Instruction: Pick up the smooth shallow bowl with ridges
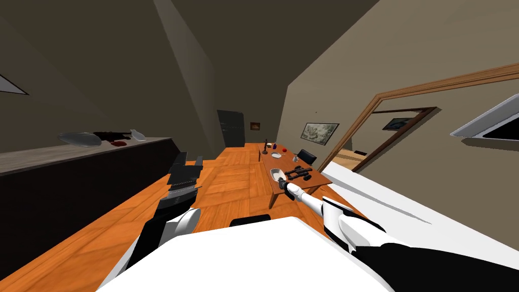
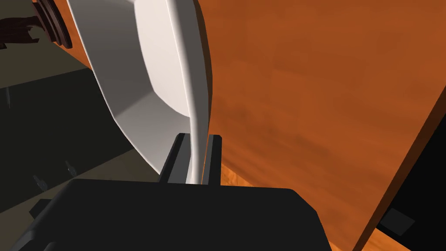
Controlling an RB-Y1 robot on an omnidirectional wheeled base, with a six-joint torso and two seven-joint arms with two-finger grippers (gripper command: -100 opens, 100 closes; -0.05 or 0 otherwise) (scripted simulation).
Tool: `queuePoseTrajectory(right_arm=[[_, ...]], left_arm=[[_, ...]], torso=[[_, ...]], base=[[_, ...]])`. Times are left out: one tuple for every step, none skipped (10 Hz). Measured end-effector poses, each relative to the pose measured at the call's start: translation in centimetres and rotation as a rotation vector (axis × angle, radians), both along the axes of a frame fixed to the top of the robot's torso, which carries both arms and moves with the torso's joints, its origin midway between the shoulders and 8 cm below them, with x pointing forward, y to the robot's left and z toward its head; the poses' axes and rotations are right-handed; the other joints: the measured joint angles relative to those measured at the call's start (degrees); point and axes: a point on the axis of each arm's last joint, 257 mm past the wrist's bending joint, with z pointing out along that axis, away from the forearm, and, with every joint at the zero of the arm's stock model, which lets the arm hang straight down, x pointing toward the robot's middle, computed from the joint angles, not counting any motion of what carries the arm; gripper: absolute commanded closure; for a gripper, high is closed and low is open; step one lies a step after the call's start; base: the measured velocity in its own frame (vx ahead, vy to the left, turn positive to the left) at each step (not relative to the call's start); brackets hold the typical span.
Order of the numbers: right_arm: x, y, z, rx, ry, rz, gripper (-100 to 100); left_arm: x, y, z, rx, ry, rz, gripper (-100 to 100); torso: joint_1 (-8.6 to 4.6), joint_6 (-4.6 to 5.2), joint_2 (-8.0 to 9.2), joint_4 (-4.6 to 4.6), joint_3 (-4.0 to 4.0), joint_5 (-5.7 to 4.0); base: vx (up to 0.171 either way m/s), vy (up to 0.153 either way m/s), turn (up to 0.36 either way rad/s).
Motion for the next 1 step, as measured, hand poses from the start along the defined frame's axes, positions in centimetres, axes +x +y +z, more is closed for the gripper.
queuePoseTrajectory(right_arm=[[-0.06,-0.12,0.01,0.000,0.002,0.000,0]], left_arm=[[0.00,0.00,0.00,0.000,0.000,0.000,0]], torso=[[-0.01,-0.08,-0.01,0.02,0.01,-0.01]], base=[[0.000,0.000,0.000]])
